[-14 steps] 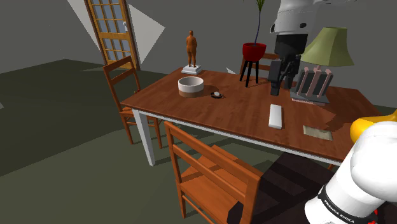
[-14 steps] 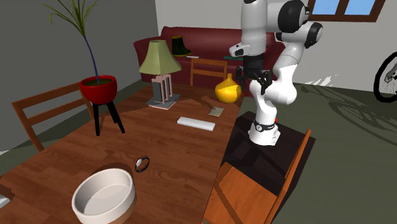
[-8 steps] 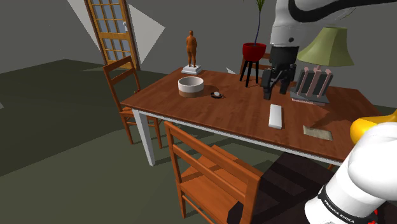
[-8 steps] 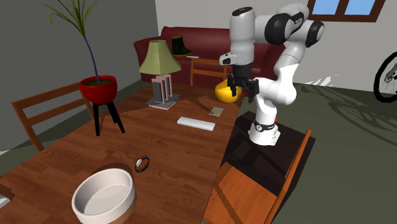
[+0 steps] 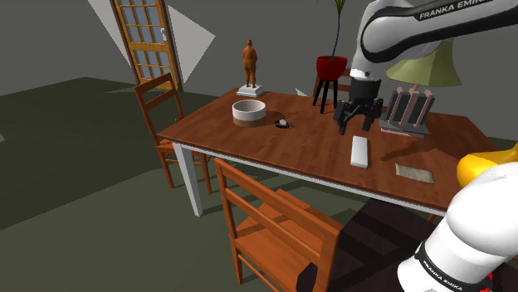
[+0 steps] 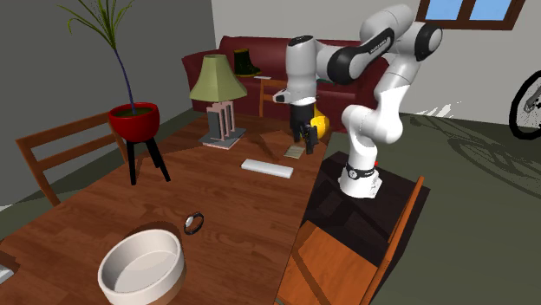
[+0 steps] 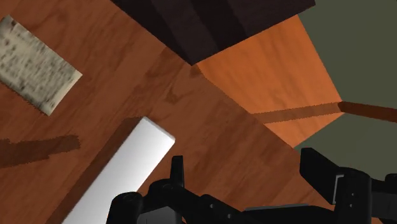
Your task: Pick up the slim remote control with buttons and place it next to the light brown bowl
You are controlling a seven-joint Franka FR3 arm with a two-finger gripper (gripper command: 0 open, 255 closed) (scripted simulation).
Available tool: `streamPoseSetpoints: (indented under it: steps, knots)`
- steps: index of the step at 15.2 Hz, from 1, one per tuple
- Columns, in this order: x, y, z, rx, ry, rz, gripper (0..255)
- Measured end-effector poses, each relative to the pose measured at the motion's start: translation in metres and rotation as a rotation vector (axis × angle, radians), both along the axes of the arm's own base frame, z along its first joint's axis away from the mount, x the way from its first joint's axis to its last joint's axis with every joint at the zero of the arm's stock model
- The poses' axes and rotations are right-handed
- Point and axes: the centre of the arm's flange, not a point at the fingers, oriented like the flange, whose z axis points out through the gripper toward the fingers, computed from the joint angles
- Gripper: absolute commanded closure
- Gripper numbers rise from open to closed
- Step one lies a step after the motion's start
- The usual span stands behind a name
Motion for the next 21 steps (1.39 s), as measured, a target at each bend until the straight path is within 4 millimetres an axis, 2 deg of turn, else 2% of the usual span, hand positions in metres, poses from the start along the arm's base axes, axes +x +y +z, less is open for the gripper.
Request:
streamPoseSetpoints:
  steps: [5,13,16,21]
  knots:
    - [0.016,-0.048,-0.039,-0.021,-0.015,-0.179,0]
    - [0.012,-0.133,-0.097,-0.054,-0.039,-0.466,0]
    - [0.009,-0.146,-0.116,-0.060,-0.044,-0.516,0]
    - [0.009,-0.148,-0.141,-0.061,-0.045,-0.524,0]
